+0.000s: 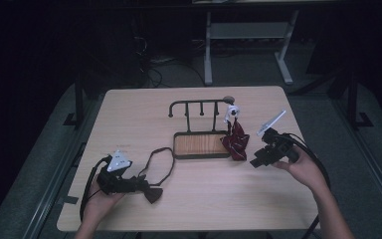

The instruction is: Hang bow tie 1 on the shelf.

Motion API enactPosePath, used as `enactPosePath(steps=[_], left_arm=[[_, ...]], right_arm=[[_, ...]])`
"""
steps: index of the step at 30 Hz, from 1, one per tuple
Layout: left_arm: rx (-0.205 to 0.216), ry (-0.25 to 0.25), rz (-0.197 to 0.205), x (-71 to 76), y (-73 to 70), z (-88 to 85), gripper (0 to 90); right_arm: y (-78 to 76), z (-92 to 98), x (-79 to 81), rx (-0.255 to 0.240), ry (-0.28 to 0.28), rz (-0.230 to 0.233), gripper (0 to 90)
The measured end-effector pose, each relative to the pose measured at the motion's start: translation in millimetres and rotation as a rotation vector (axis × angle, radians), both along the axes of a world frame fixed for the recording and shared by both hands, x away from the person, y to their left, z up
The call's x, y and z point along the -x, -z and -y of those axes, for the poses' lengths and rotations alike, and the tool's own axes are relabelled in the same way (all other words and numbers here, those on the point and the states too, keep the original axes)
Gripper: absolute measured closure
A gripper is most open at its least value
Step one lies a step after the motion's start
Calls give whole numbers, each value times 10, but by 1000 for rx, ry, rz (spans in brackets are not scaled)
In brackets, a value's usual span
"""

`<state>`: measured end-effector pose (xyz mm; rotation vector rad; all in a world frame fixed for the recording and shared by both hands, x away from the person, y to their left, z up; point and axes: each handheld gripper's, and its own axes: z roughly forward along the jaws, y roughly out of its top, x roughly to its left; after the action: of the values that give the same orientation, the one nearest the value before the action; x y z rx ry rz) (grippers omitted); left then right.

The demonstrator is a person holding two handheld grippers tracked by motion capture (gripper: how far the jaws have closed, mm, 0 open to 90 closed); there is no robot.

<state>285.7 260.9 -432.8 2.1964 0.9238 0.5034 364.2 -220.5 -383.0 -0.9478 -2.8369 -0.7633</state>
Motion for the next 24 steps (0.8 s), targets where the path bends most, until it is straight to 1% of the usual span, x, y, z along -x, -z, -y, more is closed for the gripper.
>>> enactPosePath(steps=[1, 2, 5, 7, 8, 13, 17, 22, 24], left_arm=[[0, 0, 0, 0, 0, 0, 291], [-10, 8, 2, -6, -3, -4, 290], [-13, 10, -1, -8, -3, -10, 291], [-13, 10, -1, -9, -4, -12, 291], [-5, 5, 0, -7, -2, -7, 291], [-13, 12, -3, -13, -2, -7, 290], [-11, 13, -3, -14, -4, -4, 290], [-13, 15, -5, -17, -5, -1, 290], [-4, 13, -3, -17, -3, 6, 290]], right_arm=[[0, 0, 0, 0, 0, 0, 537], [16, 6, 5, -1, -2, 3, 536], [38, 10, 15, -4, -2, -1, 535], [48, 12, 24, -3, 0, -1, 532], [53, 16, 29, -6, 0, 1, 530], [75, 28, 46, -6, -1, 2, 523], [90, 38, 81, -13, 1, 3, 520], [112, 36, 104, -9, -2, 10, 518], [125, 35, 117, -9, -5, 11, 515]])
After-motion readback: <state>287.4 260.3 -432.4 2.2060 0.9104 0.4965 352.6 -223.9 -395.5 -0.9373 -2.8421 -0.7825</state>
